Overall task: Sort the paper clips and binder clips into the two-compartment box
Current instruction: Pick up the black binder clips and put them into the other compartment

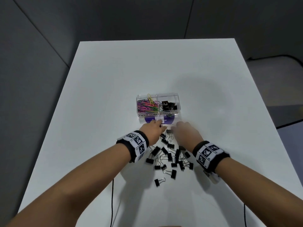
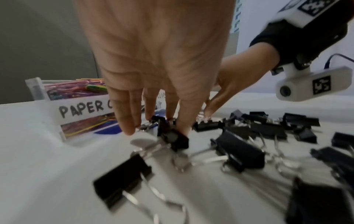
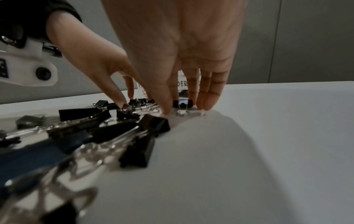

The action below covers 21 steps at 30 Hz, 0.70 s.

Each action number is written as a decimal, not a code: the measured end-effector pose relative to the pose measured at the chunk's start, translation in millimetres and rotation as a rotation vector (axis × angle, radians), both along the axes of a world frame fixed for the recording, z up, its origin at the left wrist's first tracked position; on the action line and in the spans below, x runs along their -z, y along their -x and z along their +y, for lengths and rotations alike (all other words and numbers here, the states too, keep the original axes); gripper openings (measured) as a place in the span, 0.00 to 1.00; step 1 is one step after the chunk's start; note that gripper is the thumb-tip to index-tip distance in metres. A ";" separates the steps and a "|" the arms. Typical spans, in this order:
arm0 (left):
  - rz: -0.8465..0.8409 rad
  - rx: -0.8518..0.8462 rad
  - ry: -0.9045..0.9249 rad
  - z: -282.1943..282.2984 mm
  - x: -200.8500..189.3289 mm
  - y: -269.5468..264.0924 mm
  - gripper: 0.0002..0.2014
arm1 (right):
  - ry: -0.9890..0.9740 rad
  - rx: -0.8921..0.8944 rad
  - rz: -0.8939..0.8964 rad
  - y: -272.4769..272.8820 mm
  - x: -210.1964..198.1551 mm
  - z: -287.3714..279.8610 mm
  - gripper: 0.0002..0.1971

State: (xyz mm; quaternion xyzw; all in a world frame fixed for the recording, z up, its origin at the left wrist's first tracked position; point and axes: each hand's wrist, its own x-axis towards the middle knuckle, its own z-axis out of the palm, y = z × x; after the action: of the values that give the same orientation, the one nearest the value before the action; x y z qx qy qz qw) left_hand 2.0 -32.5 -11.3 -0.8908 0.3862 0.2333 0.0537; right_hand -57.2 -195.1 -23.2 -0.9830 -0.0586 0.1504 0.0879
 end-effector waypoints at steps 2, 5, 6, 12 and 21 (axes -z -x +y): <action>-0.023 -0.021 0.033 2.0 4.9 3.4 0.26 | -0.006 0.016 -0.003 1.0 4.3 0.9 0.16; -0.038 -0.083 0.079 3.2 7.1 5.4 0.23 | -0.016 0.028 -0.024 -0.7 11.3 0.8 0.13; -0.039 -0.100 0.096 3.0 7.4 5.3 0.22 | -0.027 0.033 -0.030 -1.8 13.2 0.6 0.12; 0.045 -0.187 0.151 -0.9 9.6 -3.7 0.19 | -0.038 0.043 -0.057 -5.3 16.5 2.1 0.12; 0.243 -0.247 0.145 0.4 6.6 -14.1 0.15 | -0.261 0.330 0.093 -19.0 -8.4 3.7 0.08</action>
State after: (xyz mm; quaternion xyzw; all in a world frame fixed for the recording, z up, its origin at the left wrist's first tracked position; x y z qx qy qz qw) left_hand 16.1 -32.1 -17.9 -0.8983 0.2932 0.3155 -0.0868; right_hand -38.2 -191.4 -14.8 -0.9515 0.0884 0.1704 0.2405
